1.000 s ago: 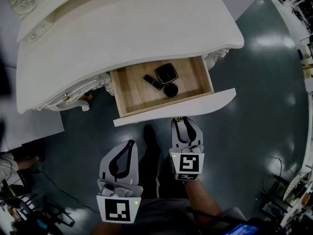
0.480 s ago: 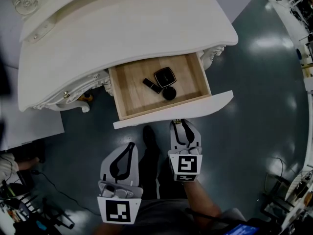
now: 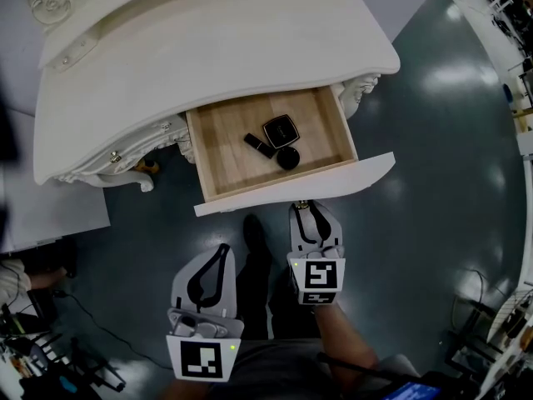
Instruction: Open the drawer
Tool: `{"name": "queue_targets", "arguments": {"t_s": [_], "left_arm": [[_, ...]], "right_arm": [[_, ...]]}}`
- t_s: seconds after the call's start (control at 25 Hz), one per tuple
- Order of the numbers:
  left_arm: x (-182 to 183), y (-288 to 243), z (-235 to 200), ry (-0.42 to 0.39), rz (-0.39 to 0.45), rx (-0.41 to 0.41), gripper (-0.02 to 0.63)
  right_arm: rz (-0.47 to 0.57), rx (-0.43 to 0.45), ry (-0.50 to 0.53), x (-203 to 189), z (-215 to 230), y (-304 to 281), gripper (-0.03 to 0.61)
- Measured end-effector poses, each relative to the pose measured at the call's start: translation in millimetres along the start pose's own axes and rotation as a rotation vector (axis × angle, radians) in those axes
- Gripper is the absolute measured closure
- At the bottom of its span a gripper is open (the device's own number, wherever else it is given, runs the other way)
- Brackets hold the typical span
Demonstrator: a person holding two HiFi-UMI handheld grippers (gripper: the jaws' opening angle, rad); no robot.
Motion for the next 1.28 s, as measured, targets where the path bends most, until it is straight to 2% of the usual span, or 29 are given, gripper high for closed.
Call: {"name": "queue_targets", "arguments": {"t_s": [0.12,0.32,0.48,0.64,0.8,0.88,1.08,1.28], "left_arm": [[1,8,6,-0.007,0.002,-0.002,0.598],[26,13,14,-0.011,0.078,0.008,0.598],[64,14,19,-0.021,0.153,0.022,0.598],[100,20,22,-0.008,0.106,0.048,0.598],[151,24,22,-0.033,0.195,0.085,0.598],[174,24,23,-0.06,0.262,0.097,0.598],[202,28,27,-0.059,0.325,0.115,0.598],[205,28,26,-0.044,0.321,0.126,0.598]], "right_arm": [[0.001,0.002,-0.003,-3,-2,8,0.457],[-0.003,0.022,0.007,12,-10,32,0.442],[0.066,0.058,0.006,65,-19,59,0.443],[0.174,0.089,0.031,142,-21,87,0.482],[0.304,0.113,0.036,215,-23,115,0.55],[0.36,0.129,0.049,242,-25,127,0.557],[0.447,0.124,0.11,276,-26,148,0.561],[0.472,0.12,0.127,282,-24,154,0.565]]}}
Point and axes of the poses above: the fingertips, and each gripper's own axes: y backward along the fingers, z to its right, x out of its top, the point moved 3 cm from there along y, backward along the fingers, and after that the axes turned 12 degrees about z, right-handed, at the moved point
